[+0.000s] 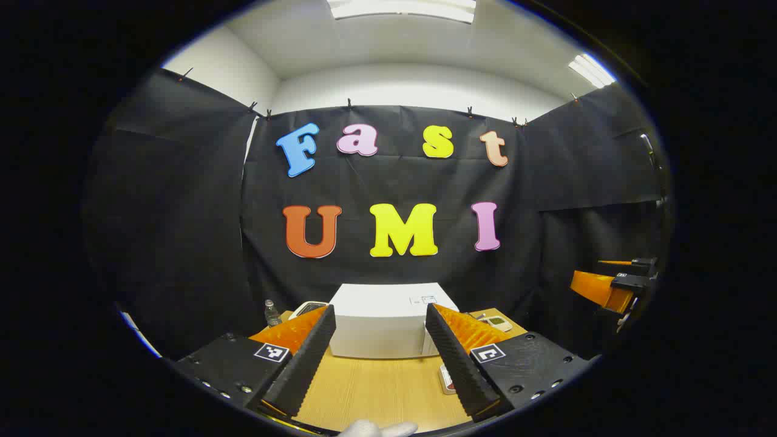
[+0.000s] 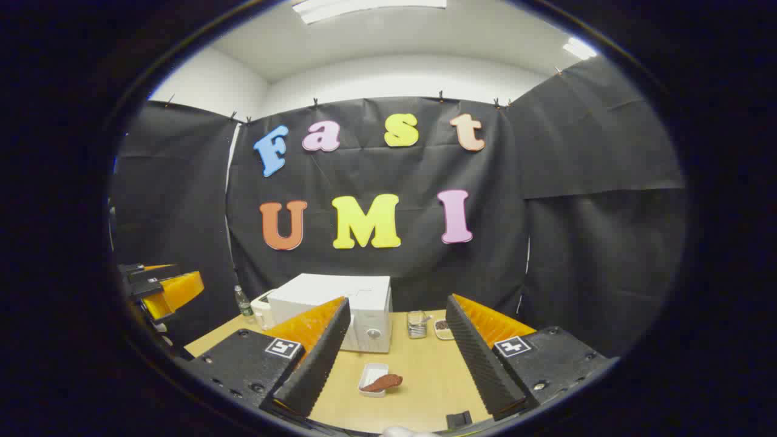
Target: Open the microwave oven with the left hand, put the food in, and close the microwave oven.
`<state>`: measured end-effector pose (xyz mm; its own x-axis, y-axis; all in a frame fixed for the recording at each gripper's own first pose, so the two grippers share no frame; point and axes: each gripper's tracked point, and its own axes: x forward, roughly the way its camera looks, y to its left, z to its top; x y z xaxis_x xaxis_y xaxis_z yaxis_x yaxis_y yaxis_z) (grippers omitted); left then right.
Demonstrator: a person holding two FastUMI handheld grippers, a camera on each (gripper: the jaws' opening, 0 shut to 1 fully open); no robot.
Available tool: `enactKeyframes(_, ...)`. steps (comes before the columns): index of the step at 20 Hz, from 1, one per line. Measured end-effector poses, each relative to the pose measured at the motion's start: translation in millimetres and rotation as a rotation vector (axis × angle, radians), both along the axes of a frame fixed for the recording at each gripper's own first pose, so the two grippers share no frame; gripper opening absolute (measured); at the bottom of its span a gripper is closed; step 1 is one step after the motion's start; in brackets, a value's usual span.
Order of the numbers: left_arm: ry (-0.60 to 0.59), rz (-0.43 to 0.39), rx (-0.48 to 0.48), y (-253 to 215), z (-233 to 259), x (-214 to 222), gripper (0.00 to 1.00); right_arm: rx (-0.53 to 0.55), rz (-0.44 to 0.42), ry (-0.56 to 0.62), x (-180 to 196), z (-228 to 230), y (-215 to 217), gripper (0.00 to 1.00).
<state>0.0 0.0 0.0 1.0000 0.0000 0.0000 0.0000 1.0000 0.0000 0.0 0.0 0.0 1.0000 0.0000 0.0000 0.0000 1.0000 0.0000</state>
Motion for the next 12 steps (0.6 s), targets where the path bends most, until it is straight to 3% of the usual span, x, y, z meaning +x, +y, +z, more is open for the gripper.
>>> enactKeyframes(1, 0.000, 0.002, 0.001, 1, -1, 2, 0.93, 0.001, -0.003, -0.007, 2, 4, 0, 1.00)
enactKeyframes(2, 0.004, 0.005, 0.000, 4, -1, 3, 0.93, 0.001, -0.002, -0.006, 4, 5, 0, 1.00)
enactKeyframes(3, 0.008, 0.005, -0.003, 7, -3, 4, 0.93, 0.002, 0.000, -0.005, 5, 5, 2, 0.90)
enactKeyframes(6, 0.005, 0.016, -0.016, 16, -2, 8, 0.93, 0.008, 0.000, -0.009, 11, 11, 7, 0.91)
enactKeyframes(7, 0.001, 0.024, -0.013, 21, -1, 9, 0.93, 0.006, 0.001, -0.015, 12, 12, 10, 1.00)
enactKeyframes(8, -0.005, 0.034, -0.011, 25, 1, 11, 0.93, 0.002, 0.000, -0.016, 15, 14, 13, 0.90)
enactKeyframes(9, -0.006, 0.041, -0.010, 28, 0, 12, 0.93, 0.002, 0.001, -0.017, 18, 13, 16, 1.00)
enactKeyframes(10, -0.003, 0.042, -0.010, 28, -1, 14, 0.93, 0.004, 0.008, -0.013, 19, 12, 21, 1.00)
enactKeyframes(11, -0.005, 0.045, -0.010, 30, -3, 16, 0.93, 0.004, 0.013, -0.007, 21, 10, 25, 0.91)
enactKeyframes(12, -0.004, 0.050, -0.008, 31, -4, 19, 0.93, 0.005, 0.015, -0.004, 22, 9, 26, 0.91)
